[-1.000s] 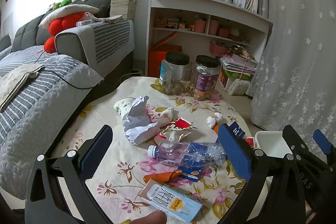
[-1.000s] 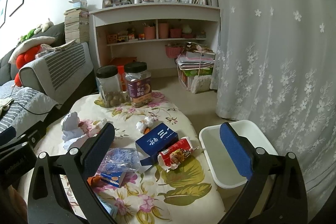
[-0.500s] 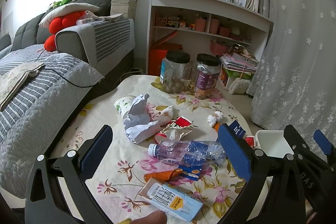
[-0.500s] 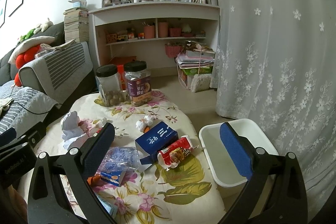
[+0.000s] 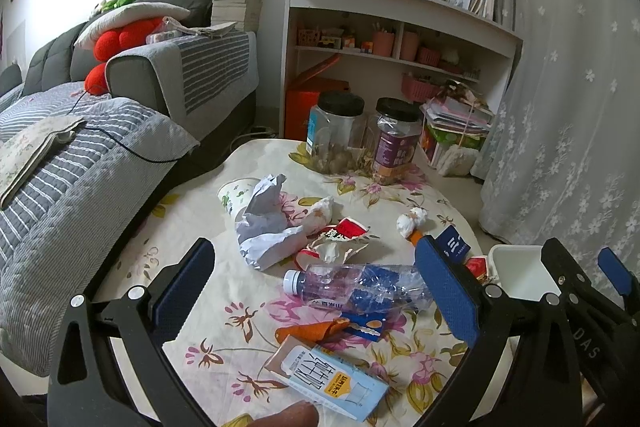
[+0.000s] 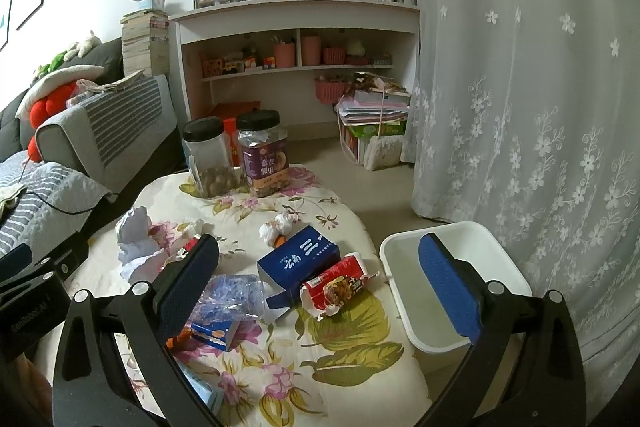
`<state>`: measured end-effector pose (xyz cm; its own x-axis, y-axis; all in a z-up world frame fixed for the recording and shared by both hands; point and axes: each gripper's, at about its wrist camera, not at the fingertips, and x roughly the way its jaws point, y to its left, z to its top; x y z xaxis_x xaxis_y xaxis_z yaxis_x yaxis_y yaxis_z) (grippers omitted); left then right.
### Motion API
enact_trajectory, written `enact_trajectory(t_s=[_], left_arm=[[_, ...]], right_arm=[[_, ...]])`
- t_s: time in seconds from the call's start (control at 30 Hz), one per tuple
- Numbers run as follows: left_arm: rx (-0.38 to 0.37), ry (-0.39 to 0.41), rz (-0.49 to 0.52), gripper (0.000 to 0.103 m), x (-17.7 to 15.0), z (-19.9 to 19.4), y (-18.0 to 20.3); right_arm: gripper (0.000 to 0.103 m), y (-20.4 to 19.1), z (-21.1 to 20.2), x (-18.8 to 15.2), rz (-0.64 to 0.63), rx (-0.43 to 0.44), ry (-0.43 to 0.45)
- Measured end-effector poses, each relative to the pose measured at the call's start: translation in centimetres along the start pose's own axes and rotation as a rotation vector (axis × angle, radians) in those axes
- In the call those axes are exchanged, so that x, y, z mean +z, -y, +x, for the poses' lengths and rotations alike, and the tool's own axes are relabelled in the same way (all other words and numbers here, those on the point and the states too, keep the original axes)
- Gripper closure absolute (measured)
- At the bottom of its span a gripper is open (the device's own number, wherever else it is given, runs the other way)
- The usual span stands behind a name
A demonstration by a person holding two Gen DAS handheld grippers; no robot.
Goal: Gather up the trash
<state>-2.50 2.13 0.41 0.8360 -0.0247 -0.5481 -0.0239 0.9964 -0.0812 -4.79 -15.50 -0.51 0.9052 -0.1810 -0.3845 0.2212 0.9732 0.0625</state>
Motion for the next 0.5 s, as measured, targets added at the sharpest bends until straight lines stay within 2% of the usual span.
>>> enact_trajectory(t_s=[0.17, 0.27, 0.37, 0.5], left_arm=[[0.007, -0.011, 0.003, 0.006, -0.4, 0.2, -0.2], [0.025, -0.052, 0.012, 0.006, -0.7, 1.0, -0.5], [0.051, -0.138, 0.02, 0.006, -1.0, 2.3, -0.8], [0.067, -0.289, -0.007, 0.006, -1.7, 4.6, -2.0]], right_arm=[[0.007, 0.0, 0.2, 0.0, 0.037, 0.021, 0.037], [0.007, 0.0, 0.7, 0.0, 0.072, 0.046, 0.016], [0.007, 0.0, 1.7, -0.1, 0.046, 0.039, -0.06], [0.007, 0.2, 3.2, -0.8, 0.022, 0.037, -0.169]])
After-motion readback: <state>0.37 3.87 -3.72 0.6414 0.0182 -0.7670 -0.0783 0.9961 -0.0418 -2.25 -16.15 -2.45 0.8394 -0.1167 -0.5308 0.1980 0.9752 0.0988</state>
